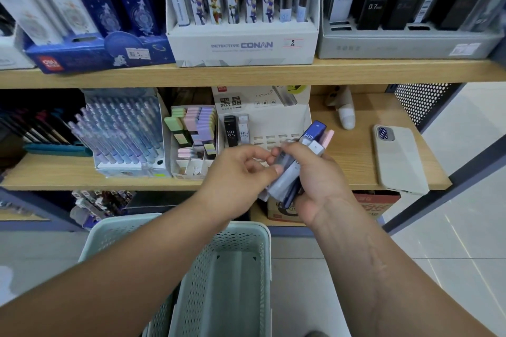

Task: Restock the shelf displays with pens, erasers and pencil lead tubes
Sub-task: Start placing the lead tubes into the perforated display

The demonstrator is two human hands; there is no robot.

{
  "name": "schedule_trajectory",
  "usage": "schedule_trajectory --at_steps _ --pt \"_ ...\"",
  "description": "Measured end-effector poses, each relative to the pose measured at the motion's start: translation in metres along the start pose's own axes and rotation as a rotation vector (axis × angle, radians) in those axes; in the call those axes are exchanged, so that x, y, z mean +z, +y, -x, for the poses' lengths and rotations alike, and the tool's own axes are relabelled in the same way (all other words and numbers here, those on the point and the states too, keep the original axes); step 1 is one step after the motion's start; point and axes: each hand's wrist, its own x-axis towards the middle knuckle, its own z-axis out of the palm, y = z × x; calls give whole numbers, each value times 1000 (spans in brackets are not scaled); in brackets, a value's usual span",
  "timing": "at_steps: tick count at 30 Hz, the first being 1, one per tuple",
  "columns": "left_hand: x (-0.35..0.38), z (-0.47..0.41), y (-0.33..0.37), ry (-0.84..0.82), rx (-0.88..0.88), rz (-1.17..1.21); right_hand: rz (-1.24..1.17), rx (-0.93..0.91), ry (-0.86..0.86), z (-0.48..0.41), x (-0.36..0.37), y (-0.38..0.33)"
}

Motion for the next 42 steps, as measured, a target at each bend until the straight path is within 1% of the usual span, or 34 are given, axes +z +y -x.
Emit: schedule_trajectory --at_steps 2,6,9,14,18,22,26,31,33,35,40,42 --pt "0 6 -3 5 -33 93 34 -7 21 2 0 1" --pt "-7 12 -9 3 -16 113 99 4 34 7 -1 1" --pt "-14 18 -12 -7 10 64 126 2 21 9 -3 0" --pt "-21 24 -9 -70 -8 17 206 3 -13 11 -2 4" --pt "-20 22 -11 -55 27 1 233 -12 -23 15 1 7" --pt "-19 18 -13 9 22 88 240 -20 -42 14 3 6" --pt "-19 12 -14 -28 -34 195 224 -6 -43 12 4 7" --pt "-16 7 -16 -92 -9 91 288 5 7 9 2 8" --pt "-17 3 -17 -94 25 48 274 18 29 8 1 8" --pt "-21 -4 -18 -37 79 -18 245 20 54 6 0 6" --pt "-39 -34 -14 205 218 -194 185 20 106 4 -4 3" --pt "-47 -46 -8 268 300 -287 174 21 115 4 -5 3"
